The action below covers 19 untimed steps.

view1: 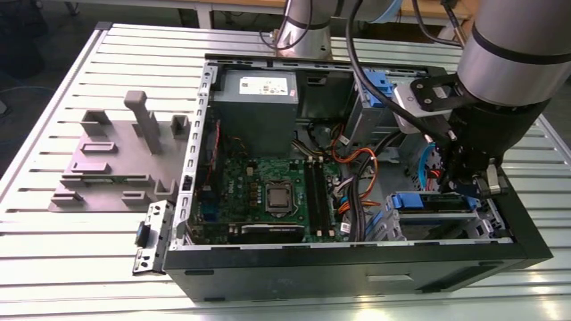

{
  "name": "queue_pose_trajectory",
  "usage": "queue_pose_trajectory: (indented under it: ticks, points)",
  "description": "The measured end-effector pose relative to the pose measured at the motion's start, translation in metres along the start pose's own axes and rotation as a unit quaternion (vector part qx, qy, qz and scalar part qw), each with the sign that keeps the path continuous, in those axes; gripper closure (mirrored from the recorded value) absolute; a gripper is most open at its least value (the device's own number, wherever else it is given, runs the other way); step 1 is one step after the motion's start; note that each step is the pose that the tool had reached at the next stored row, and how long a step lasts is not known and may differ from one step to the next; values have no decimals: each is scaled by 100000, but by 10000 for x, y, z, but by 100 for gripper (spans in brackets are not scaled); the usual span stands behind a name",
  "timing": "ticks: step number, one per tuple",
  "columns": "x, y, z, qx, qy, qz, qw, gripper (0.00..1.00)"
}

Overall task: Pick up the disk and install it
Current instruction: 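Insert the first disk wire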

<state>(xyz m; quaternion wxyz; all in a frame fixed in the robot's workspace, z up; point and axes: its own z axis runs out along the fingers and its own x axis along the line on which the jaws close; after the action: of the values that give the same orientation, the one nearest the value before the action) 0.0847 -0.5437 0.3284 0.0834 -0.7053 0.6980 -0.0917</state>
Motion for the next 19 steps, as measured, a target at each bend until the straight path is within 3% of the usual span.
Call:
queue_pose_trajectory:
  ticks: [19]
  points:
    - [71,-25,8,-35,82,370,99999,83]
